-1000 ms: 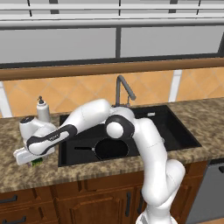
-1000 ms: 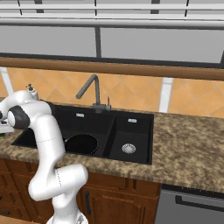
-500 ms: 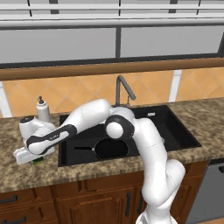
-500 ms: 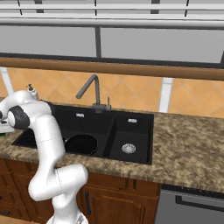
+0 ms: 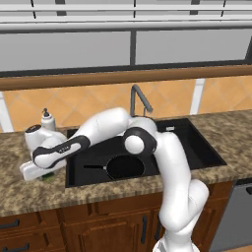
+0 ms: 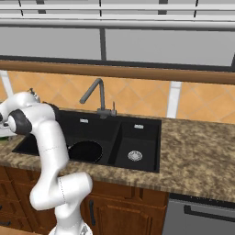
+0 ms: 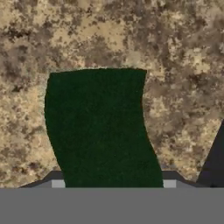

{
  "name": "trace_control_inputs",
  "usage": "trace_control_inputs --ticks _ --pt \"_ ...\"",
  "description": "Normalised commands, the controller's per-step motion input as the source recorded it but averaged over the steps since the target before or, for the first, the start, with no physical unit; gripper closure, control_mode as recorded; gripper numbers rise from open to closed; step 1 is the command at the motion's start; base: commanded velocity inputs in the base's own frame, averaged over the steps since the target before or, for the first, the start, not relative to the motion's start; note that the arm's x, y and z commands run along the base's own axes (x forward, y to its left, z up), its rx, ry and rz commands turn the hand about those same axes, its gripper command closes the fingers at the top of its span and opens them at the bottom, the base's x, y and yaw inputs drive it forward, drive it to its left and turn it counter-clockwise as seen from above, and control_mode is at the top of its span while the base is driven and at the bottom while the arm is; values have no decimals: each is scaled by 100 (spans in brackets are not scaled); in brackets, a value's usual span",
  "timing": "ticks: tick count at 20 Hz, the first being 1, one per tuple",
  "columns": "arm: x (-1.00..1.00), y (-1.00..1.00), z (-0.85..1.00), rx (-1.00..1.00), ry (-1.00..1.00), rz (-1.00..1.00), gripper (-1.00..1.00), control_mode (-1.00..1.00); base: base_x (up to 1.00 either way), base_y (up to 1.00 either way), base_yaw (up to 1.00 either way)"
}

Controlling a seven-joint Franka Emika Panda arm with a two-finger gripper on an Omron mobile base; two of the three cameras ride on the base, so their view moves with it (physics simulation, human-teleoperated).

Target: Pick the pan and sponge and place them into the sink. Then turn on the water.

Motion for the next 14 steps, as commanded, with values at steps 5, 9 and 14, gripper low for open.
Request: trace_control_inputs --ticks 5,9,14 --pt "0 -98 43 2 0 -2 100 -100 0 0 0" --pt "15 -100 6 0 8 -10 100 -100 0 0 0" --pt "27 -100 0 0 10 -16 100 -100 0 0 0"
